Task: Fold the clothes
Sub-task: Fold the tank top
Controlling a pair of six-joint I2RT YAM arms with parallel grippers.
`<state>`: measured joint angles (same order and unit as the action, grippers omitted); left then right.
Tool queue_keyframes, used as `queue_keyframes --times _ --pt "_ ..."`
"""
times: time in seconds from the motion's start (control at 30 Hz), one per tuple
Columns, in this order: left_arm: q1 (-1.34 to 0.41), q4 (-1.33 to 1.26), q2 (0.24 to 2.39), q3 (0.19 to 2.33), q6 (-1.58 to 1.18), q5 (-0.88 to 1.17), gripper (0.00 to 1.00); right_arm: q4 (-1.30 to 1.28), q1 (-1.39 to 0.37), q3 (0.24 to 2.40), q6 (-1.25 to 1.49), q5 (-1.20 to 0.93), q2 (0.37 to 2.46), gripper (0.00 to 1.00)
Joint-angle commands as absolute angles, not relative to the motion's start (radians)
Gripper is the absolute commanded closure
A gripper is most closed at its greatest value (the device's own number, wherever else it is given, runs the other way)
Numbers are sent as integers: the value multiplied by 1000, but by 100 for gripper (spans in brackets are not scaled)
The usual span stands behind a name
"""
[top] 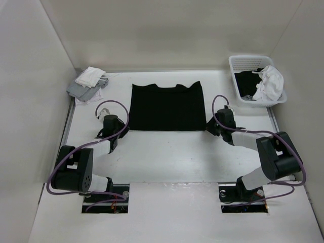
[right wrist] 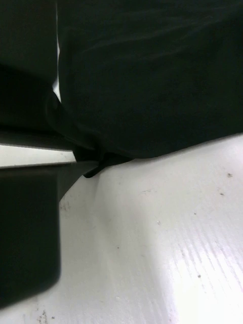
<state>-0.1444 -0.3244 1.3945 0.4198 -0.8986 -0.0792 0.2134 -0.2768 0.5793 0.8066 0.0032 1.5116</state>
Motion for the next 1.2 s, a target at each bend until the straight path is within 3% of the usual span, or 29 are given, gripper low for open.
queue_keyframes --times 0.0,0.07,0.13,0.73,1.03,1.17 --pt "-139 -345 1341 414 -893 -91 99 204 -295 597 804 24 1467 72" --pt "-137 -351 1350 408 -893 -86 99 196 -304 571 805 60 1436 54" --pt "-139 -357 1361 403 -897 -81 99 190 -312 560 802 64 1419 53" --pt "-90 -362 1263 376 -911 -75 99 63 -361 699 811 126 1554 68" --pt "-42 -390 1287 344 -943 -46 100 55 -390 701 839 172 1517 56" --pt "-47 -396 1301 348 -942 -41 100 52 -390 718 831 144 1558 61"
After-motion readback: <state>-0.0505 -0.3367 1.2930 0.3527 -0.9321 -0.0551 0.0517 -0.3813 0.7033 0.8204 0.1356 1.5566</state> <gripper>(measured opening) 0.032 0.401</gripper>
